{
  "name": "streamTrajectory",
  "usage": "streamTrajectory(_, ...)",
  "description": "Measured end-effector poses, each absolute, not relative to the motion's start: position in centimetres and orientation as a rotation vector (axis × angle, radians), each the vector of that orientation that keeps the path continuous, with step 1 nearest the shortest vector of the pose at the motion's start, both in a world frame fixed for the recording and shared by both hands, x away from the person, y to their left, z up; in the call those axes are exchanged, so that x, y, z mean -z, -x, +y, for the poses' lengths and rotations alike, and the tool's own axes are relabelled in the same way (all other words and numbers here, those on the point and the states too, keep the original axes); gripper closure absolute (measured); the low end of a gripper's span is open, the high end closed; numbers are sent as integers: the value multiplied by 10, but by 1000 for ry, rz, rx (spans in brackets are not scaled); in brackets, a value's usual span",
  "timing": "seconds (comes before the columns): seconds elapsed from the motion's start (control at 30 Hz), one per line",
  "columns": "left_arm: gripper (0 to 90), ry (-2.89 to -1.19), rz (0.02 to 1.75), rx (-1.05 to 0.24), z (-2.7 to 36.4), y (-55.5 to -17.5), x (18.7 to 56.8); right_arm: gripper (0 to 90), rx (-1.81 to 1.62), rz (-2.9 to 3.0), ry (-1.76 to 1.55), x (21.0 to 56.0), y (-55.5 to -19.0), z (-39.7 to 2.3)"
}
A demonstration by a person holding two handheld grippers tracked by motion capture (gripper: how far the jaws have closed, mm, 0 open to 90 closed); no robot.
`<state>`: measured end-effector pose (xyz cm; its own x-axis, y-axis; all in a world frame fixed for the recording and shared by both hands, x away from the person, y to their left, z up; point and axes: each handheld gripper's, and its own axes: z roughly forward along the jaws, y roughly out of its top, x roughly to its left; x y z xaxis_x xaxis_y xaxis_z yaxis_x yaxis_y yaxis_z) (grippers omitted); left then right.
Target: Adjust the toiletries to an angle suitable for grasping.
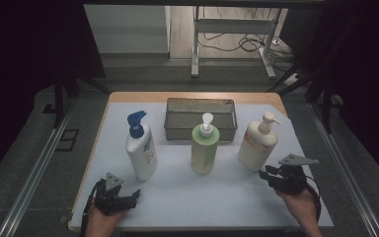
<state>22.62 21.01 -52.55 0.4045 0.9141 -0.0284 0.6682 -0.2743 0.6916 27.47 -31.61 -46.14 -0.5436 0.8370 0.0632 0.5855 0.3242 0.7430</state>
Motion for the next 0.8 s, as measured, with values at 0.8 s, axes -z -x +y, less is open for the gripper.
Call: streamTrajectory(0.8, 114, -2038, 1341, -505, 210, -226, 526, 434, -1048, 2234, -1272, 422, -285, -327)
